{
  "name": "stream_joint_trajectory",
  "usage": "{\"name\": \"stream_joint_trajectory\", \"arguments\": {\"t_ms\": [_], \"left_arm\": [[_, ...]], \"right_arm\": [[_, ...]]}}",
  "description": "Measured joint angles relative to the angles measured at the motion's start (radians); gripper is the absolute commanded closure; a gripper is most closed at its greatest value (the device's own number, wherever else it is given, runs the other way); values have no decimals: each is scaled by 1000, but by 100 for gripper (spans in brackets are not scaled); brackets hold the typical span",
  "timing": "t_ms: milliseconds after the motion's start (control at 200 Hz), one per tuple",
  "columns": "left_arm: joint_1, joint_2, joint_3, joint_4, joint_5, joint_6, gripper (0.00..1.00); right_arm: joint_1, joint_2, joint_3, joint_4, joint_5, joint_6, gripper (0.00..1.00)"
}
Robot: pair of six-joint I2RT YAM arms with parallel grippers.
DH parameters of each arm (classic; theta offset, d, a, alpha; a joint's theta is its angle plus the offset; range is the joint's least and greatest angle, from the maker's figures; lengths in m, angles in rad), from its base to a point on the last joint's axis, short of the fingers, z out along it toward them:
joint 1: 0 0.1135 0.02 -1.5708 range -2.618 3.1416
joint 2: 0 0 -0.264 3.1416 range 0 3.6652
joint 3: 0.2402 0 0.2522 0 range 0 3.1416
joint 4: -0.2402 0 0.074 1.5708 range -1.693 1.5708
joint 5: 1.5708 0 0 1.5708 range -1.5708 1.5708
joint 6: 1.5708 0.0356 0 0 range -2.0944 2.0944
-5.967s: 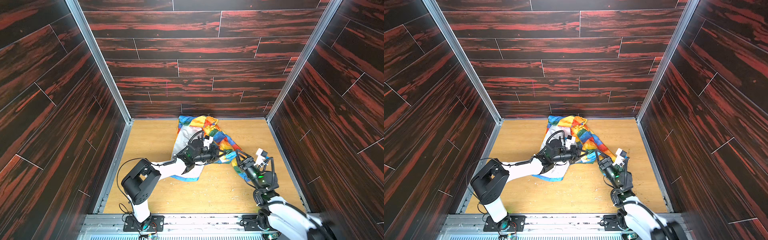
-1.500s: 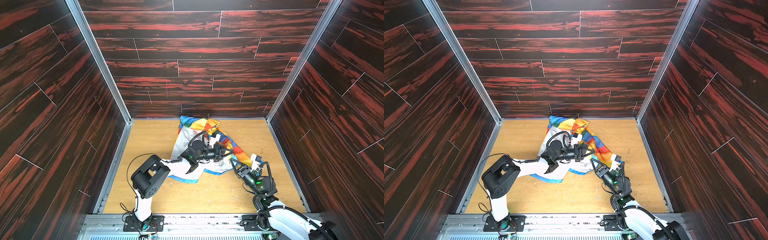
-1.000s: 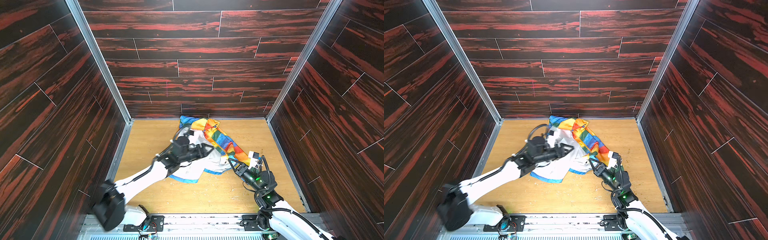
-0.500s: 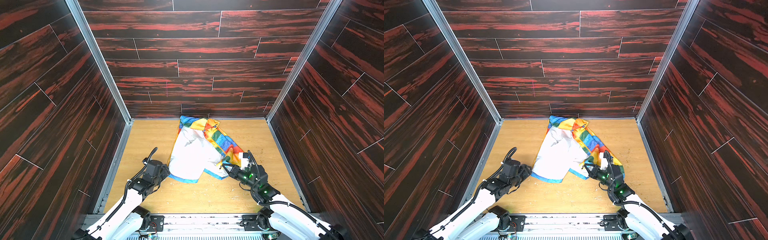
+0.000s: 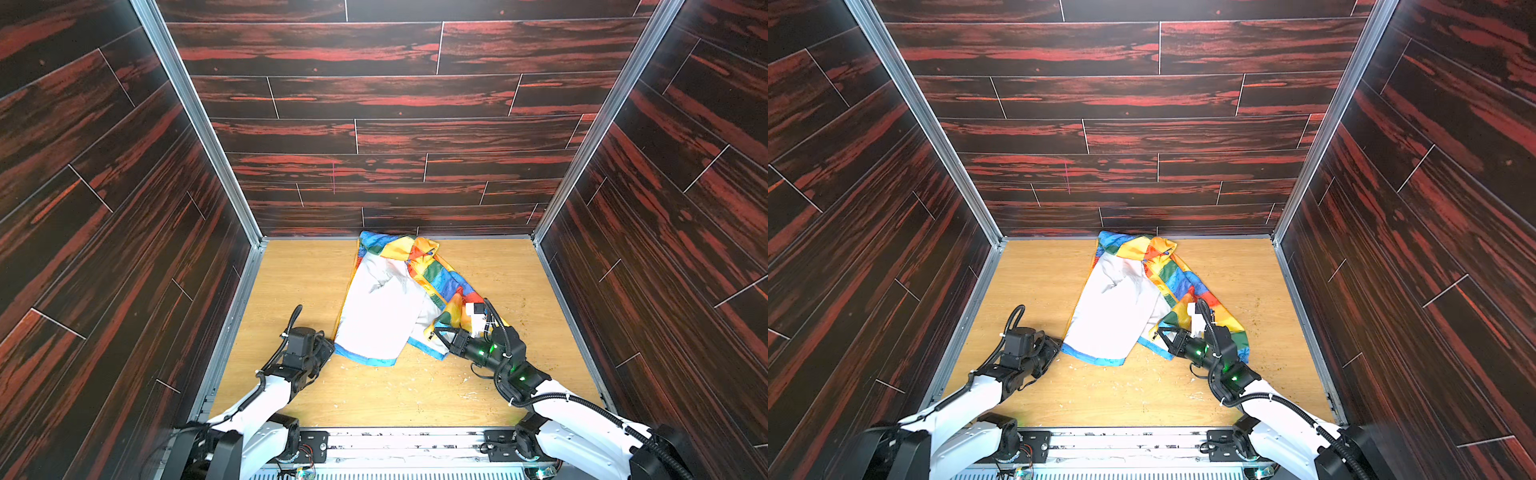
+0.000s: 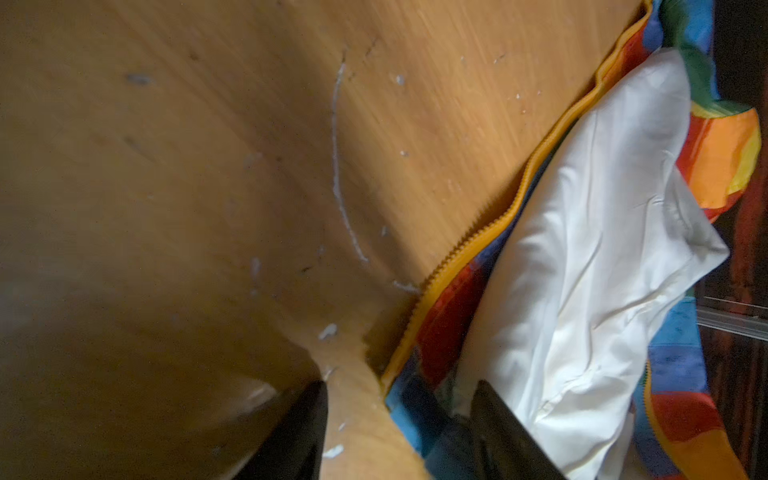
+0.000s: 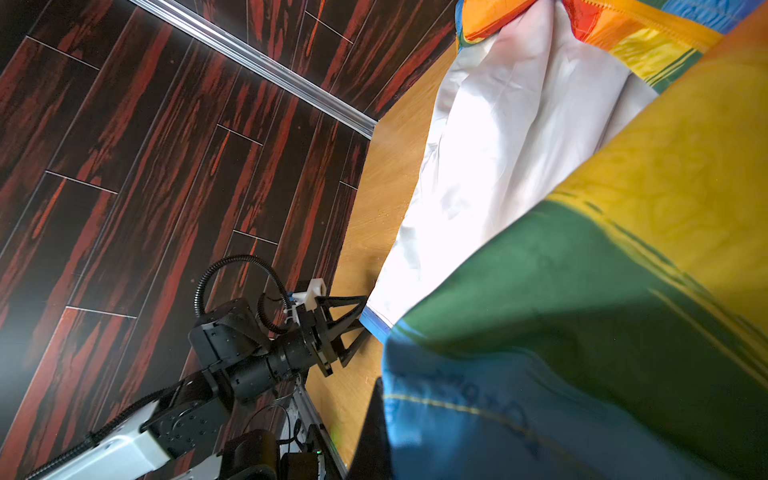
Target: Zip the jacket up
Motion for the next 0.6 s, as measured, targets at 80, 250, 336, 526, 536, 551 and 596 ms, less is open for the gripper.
{"name": "stream_joint_trajectory", "arguments": {"t_ms": [80, 250, 336, 526, 536, 551, 596], "left_arm": [[2, 46, -2, 64, 32, -10, 55], [4, 109, -2, 127, 82, -23, 73], [4, 116, -2, 125, 93, -20, 83], [4, 107, 6, 80, 92, 0, 100], [4, 106, 9, 72, 92, 9, 100], [4, 103, 13, 63, 92, 8, 100], [4, 89, 33, 17, 88, 27, 100]], "right_arm": [[1, -3, 0, 0, 5, 0, 100], [1, -16, 0, -1, 18, 0, 100], [1, -19, 0, -1, 21, 0, 100], [1, -34, 0, -3, 26, 0, 100], [1, -36, 0, -3, 26, 0, 100], [1, -37, 0, -3, 26, 0, 100], [1, -42, 0, -3, 28, 0, 100]]}}
